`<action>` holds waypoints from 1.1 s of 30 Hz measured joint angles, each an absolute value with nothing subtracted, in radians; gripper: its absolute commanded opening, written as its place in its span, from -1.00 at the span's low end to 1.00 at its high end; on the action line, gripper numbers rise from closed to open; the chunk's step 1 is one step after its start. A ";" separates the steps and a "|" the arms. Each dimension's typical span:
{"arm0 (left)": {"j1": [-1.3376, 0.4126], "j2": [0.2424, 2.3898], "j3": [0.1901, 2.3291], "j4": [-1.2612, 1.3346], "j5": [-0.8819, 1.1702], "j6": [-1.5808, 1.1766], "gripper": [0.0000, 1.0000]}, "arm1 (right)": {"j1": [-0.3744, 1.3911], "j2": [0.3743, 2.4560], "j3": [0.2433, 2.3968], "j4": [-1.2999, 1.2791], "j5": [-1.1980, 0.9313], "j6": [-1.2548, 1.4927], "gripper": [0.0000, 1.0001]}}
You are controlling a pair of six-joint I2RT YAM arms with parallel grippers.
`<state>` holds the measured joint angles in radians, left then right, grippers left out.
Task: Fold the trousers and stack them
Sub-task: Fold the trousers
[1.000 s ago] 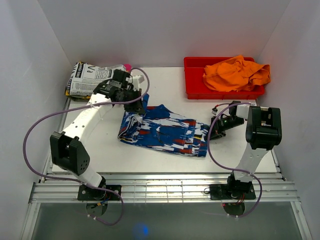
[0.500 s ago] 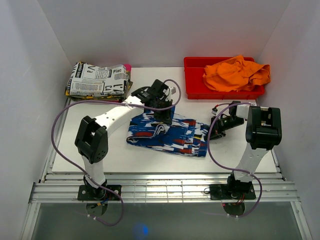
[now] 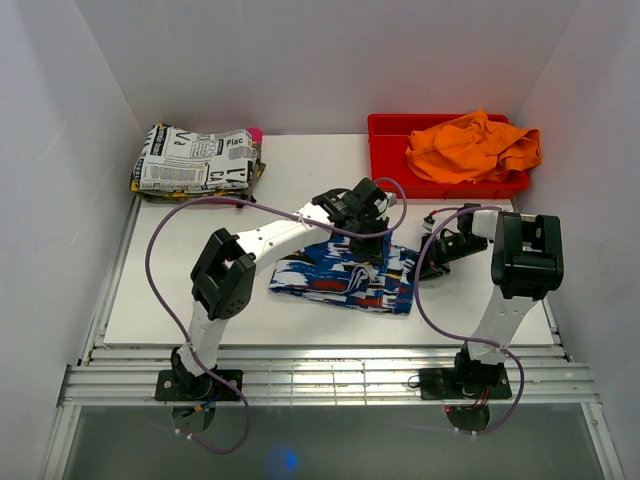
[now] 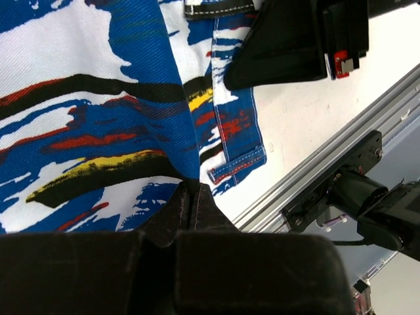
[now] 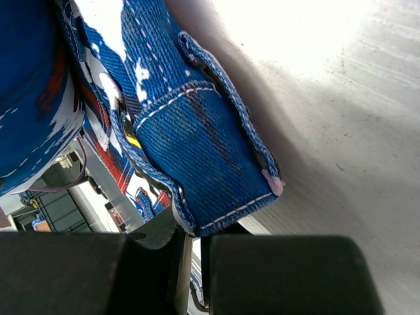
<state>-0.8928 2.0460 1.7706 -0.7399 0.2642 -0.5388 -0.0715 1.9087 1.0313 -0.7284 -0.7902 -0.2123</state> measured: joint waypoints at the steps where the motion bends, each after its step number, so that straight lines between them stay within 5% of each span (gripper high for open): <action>1: -0.894 2.057 1.779 -0.740 0.266 -0.543 -1.00 | -0.072 1.909 1.031 -0.728 -0.790 -0.212 -0.84; 33: -0.986 2.178 1.914 -0.748 0.271 -0.600 -1.00 | -0.072 1.918 1.030 -0.723 -0.796 -0.189 -0.85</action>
